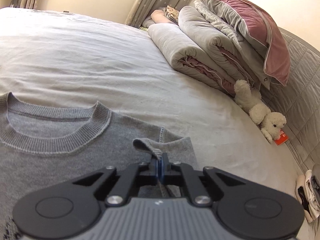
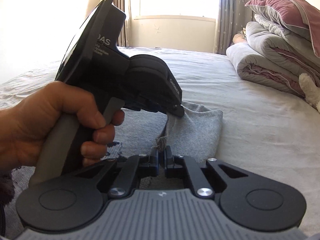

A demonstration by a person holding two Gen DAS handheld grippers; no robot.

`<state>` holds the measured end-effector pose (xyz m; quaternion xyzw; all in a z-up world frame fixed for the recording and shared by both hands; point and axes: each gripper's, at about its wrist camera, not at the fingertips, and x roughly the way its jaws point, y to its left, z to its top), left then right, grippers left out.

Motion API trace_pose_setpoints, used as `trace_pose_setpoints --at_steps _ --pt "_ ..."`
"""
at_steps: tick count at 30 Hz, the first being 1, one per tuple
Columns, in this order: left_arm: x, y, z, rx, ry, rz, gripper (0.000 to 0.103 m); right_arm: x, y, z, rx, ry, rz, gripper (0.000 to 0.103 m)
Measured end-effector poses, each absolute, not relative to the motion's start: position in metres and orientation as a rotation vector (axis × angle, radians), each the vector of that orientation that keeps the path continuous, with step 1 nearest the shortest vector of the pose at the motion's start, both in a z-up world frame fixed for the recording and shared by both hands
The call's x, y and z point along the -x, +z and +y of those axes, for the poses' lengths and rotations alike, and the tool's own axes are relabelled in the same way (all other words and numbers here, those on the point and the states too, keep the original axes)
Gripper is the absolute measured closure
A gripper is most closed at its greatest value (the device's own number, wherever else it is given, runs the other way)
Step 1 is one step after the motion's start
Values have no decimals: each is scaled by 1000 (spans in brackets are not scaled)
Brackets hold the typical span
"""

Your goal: Fold clothes

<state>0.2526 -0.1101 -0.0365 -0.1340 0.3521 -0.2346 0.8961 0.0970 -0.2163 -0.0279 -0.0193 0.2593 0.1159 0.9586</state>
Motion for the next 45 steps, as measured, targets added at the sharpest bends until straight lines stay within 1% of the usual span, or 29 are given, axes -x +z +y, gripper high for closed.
trace_pose_setpoints --at_steps 5,8,20,25,27,28,29,31,32,33,36,45 --pt "-257 -34 -84 249 -467 706 101 -114 -20 -205 -61 278 531 98" --pt "-260 -36 -69 240 -440 701 101 -118 -19 -192 -70 300 526 98" --pt "-247 -48 -39 235 -357 601 101 -130 -38 -177 -122 336 568 97" --pt "-246 -62 -33 219 -270 629 100 -134 -48 -178 -156 349 610 96" --pt "-248 -64 -28 242 -270 651 96 -135 -50 -179 -172 362 619 92" --pt "-249 -64 -25 258 -274 662 96 -134 -49 -180 -180 370 620 91" --pt "-250 -64 -23 275 -278 673 96 -134 -47 -181 -188 379 622 86" --pt "-250 -62 -17 312 -295 701 92 -131 -42 -183 -199 402 629 82" --pt "-249 -61 -14 332 -304 714 88 -129 -38 -184 -204 414 633 78" --pt "-247 -60 -11 351 -314 725 84 -124 -34 -184 -207 426 635 76" --pt "-239 -56 -5 388 -344 760 75 -111 -22 -189 -204 443 636 74" --pt "-188 -42 -6 337 -353 843 72 -61 -1 -217 -118 435 675 73"
